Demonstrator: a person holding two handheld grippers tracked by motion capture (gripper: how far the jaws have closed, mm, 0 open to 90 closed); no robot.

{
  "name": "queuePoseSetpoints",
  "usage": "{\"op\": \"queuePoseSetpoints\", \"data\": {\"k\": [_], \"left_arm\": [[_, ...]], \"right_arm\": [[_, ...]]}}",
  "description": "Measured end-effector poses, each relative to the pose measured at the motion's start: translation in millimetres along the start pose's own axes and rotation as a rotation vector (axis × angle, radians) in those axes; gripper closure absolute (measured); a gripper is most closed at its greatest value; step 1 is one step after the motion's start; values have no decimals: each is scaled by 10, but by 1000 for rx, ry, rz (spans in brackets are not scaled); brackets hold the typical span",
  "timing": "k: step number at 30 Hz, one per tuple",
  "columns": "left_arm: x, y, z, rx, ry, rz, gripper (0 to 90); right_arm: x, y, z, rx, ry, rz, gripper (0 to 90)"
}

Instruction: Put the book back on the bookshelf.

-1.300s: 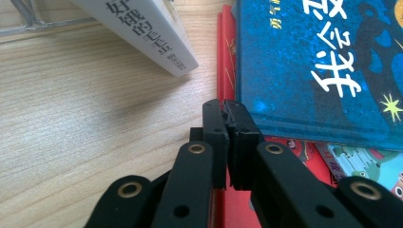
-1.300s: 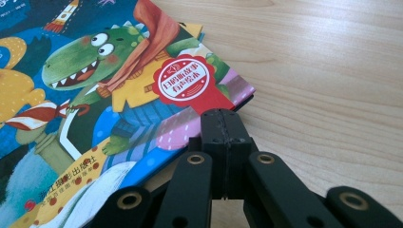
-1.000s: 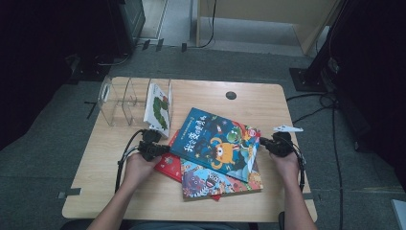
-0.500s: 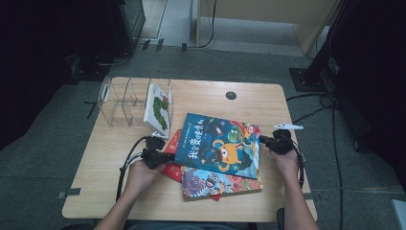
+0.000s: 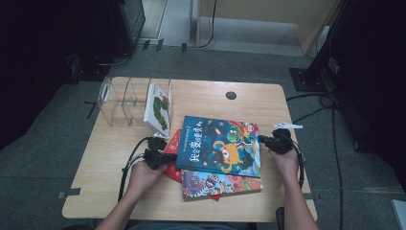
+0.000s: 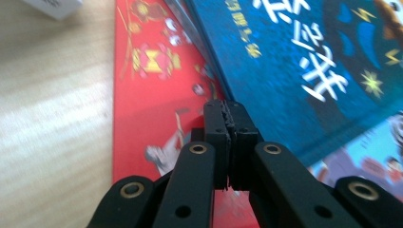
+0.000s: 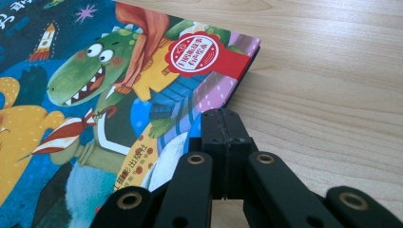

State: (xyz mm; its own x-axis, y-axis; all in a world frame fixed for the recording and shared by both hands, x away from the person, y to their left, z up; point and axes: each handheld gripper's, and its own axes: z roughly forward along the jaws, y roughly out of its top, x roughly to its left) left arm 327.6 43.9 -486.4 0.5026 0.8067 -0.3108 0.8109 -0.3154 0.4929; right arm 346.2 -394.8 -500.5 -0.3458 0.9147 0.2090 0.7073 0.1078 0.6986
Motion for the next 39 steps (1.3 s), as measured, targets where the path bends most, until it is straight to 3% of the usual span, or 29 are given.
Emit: {"op": "queuePoseSetpoints", "data": {"k": [6,11,22,25,27,30,32,34,39], "left_arm": [[48,91,39,-11,-12,-23,896],[33,104,18,-2,-14,-17,900],[-40,-34,-88,22,-47,-19,900],[-55,-55,-124,27,-31,-1,895],[-37,-46,-145,35,-21,4,833],[18,-9,-174,30,-46,-21,725],[40,22,-182,25,-65,-23,642],[42,49,-165,28,-56,-8,569],[82,99,-85,24,-78,-30,457]], "right_arm": [[15,-23,-16,2,-1,-14,900],[34,-51,-46,3,6,-21,900],[107,-67,-80,12,28,-44,900],[143,-72,-89,23,39,-62,900],[164,-70,-91,28,39,-70,900],[176,-69,-88,29,43,-76,900],[180,-72,-86,29,47,-73,900],[187,-81,-85,26,51,-72,900],[193,-108,-96,36,52,-69,900]]}}
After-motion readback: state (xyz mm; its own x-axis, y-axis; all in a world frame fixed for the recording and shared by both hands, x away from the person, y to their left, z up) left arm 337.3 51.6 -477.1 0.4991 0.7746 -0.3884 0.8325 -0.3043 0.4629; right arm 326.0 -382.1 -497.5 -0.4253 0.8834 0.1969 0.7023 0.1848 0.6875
